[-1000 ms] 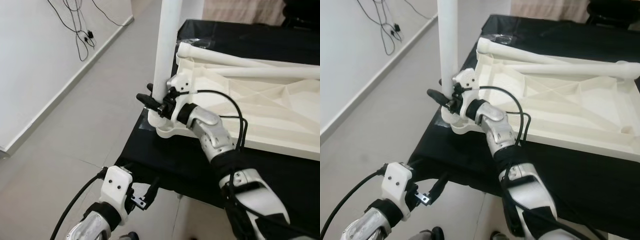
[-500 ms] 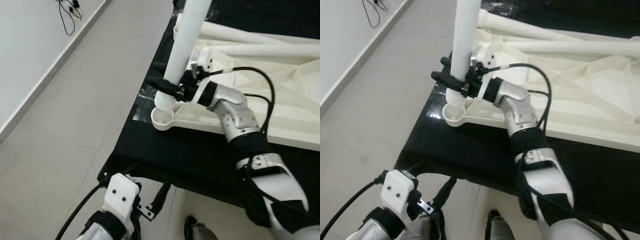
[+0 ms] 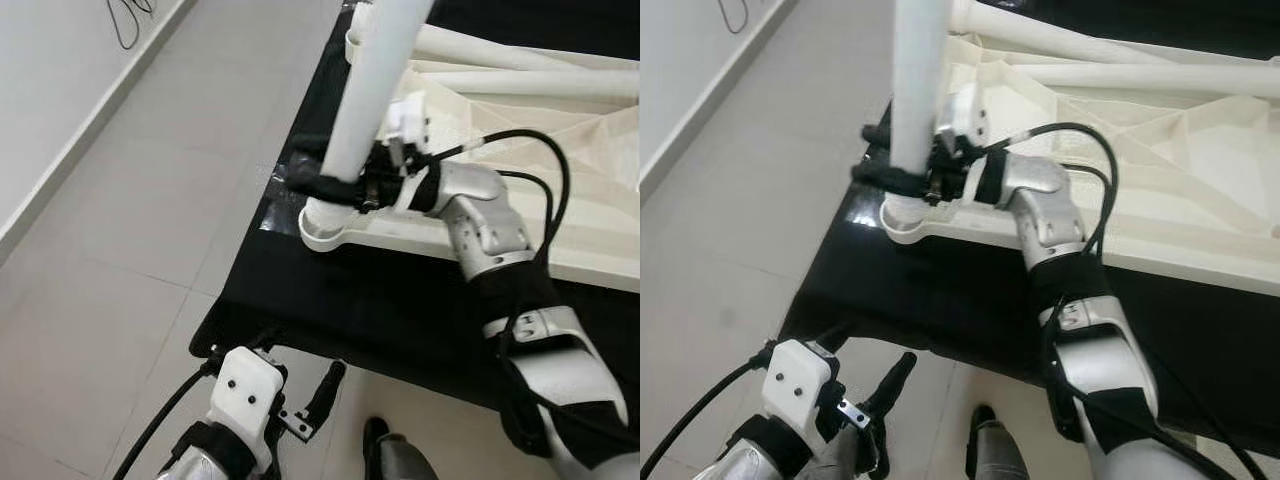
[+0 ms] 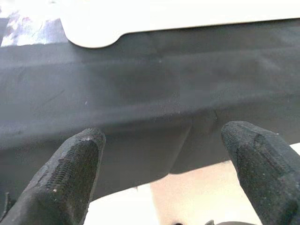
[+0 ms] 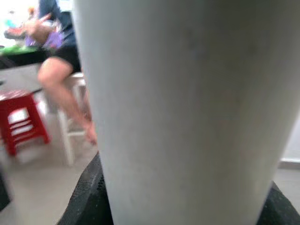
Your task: Building children table
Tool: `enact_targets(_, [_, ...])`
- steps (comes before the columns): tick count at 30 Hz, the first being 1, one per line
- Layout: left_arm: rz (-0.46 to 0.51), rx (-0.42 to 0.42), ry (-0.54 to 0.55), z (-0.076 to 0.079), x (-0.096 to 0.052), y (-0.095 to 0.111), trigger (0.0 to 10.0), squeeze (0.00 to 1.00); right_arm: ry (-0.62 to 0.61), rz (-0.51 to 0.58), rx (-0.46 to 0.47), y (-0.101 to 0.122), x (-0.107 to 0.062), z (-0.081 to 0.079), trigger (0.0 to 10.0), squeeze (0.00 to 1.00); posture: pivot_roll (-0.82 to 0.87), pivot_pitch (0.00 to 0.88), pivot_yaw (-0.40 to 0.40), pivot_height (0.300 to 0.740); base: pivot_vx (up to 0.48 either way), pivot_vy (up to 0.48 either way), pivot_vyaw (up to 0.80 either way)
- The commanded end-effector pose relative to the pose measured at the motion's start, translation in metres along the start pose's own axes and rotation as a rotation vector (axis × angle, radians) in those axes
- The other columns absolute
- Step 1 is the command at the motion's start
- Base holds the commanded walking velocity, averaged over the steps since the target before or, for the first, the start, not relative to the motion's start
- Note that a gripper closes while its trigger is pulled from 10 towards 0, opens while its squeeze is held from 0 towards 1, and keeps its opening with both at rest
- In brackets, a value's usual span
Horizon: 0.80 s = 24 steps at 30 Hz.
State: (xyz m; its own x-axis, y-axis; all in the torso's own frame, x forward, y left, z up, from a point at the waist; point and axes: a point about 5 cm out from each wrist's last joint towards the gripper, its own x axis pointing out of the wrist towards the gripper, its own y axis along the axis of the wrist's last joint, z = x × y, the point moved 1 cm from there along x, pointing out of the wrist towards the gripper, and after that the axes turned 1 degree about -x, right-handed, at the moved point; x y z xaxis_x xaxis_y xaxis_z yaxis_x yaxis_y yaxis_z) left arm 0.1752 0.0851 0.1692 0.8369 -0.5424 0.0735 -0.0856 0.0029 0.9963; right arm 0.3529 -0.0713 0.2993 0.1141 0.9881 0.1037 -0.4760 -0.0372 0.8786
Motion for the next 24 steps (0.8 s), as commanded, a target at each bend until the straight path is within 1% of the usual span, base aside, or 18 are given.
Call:
enact_targets(1, [-0.039,-0.007,0.007,0.002,-0.002,-0.007,10.0,0.00,0.062,-0.111,0.070,-0.029,0.003,-0.016,10.0,0.00,0.09,0.455,0.000,0.740,0.000,0.000,0.00])
enact_targets(5, [-0.035,-0.002,0.007,0.001,-0.001,-0.007,10.0,0.00,0.101,-0.127,0.062,-0.031,0.006,-0.019,10.0,0.00,0.09,0.451,-0.003,0.740,0.000,0.000,0.00])
enact_targets(6, [-0.033,0.002,0.007,0.001,0.000,-0.007,10.0,0.00,0.128,-0.131,0.063,-0.030,0.007,-0.020,10.0,0.00,0.09,0.447,-0.006,0.740,0.000,0.000,0.00])
enact_targets(9, [-0.029,0.006,0.009,0.000,0.002,-0.006,10.0,0.00,0.160,-0.143,0.059,-0.029,0.007,-0.019,10.0,0.00,0.08,0.445,-0.010,0.740,0.000,0.000,0.00])
enact_targets(11, [-0.025,0.009,0.012,0.000,0.003,-0.006,10.0,0.00,0.212,-0.168,0.058,-0.028,0.006,-0.019,10.0,0.00,0.08,0.443,-0.011,0.740,0.000,0.000,0.00])
enact_targets(12, [-0.025,0.009,0.012,0.000,0.003,-0.006,10.0,0.00,0.212,-0.168,0.058,-0.028,0.006,-0.019,10.0,0.00,0.08,0.443,-0.011,0.740,0.000,0.000,0.00])
enact_targets(14, [-0.022,0.013,0.014,-0.001,0.004,-0.006,10.0,0.00,0.295,-0.216,0.045,-0.027,0.005,-0.018,10.0,0.00,0.08,0.442,-0.013,0.740,0.000,0.000,0.00])
enact_targets(15, [-0.022,0.013,0.014,-0.001,0.004,-0.006,10.0,0.00,0.295,-0.216,0.045,-0.027,0.005,-0.018,10.0,0.00,0.08,0.442,-0.013,0.740,0.000,0.000,0.00])
enact_targets(16, [-0.021,0.013,0.014,-0.001,0.005,-0.006,10.0,0.00,0.322,-0.235,0.039,-0.026,0.005,-0.017,10.0,0.00,0.08,0.442,-0.013,0.740,0.000,0.000,0.00])
enact_targets(17, [-0.020,0.014,0.014,-0.001,0.005,-0.006,10.0,0.00,0.373,-0.251,0.037,-0.023,0.006,-0.017,10.0,0.00,0.08,0.442,-0.013,0.740,0.000,0.000,0.00])
enact_targets(19, [-0.020,0.014,0.014,-0.001,0.005,-0.006,10.0,0.00,0.373,-0.251,0.037,-0.023,0.006,-0.017,10.0,0.00,0.08,0.442,-0.013,0.740,0.000,0.000,0.00])
enact_targets(21, [-0.018,0.015,0.013,-0.002,0.006,-0.006,10.0,0.00,0.483,-0.309,0.009,-0.018,0.012,-0.016,10.0,0.00,0.07,0.441,-0.020,0.740,0.000,0.000,0.00])
enact_targets(22, [-0.018,0.015,0.013,-0.002,0.006,-0.006,10.0,0.00,0.483,-0.309,0.009,-0.018,0.012,-0.016,10.0,0.00,0.07,0.441,-0.020,0.740,0.000,0.000,0.00])
enact_targets(24, [-0.015,0.017,0.015,-0.001,0.007,-0.006,10.0,0.00,0.546,-0.337,0.000,-0.014,0.021,-0.015,10.0,0.00,0.07,0.442,-0.025,0.740,0.000,0.000,0.00])
